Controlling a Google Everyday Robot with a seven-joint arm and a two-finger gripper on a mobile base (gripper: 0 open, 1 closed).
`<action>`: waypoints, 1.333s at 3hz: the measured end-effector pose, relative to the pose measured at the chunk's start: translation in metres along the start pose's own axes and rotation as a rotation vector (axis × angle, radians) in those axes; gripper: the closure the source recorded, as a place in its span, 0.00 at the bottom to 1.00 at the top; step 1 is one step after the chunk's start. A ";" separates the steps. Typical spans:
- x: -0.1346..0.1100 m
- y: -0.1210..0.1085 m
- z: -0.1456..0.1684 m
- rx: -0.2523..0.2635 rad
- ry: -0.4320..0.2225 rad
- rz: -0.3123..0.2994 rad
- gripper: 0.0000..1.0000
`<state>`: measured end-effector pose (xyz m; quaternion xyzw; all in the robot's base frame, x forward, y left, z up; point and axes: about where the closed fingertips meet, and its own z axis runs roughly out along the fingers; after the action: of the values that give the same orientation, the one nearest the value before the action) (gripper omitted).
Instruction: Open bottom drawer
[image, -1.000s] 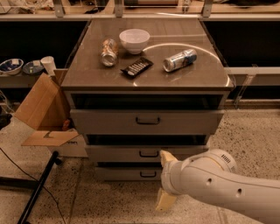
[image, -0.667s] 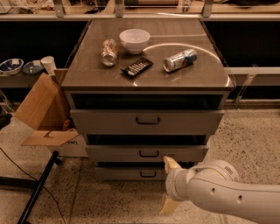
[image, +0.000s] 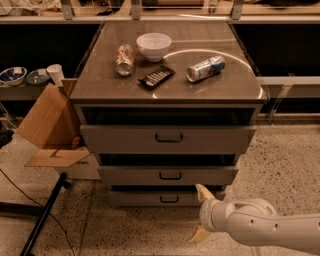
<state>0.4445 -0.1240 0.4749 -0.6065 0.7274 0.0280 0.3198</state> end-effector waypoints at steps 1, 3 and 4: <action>0.030 -0.004 0.035 0.003 -0.024 0.049 0.00; 0.110 -0.014 0.074 -0.005 -0.050 0.167 0.00; 0.163 -0.020 0.078 -0.027 -0.052 0.219 0.00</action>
Offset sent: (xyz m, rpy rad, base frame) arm 0.0661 -0.1160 -0.1163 0.1721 0.0717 -0.1117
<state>0.4866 -0.2366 0.3392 -0.5266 0.7804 0.0886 0.3254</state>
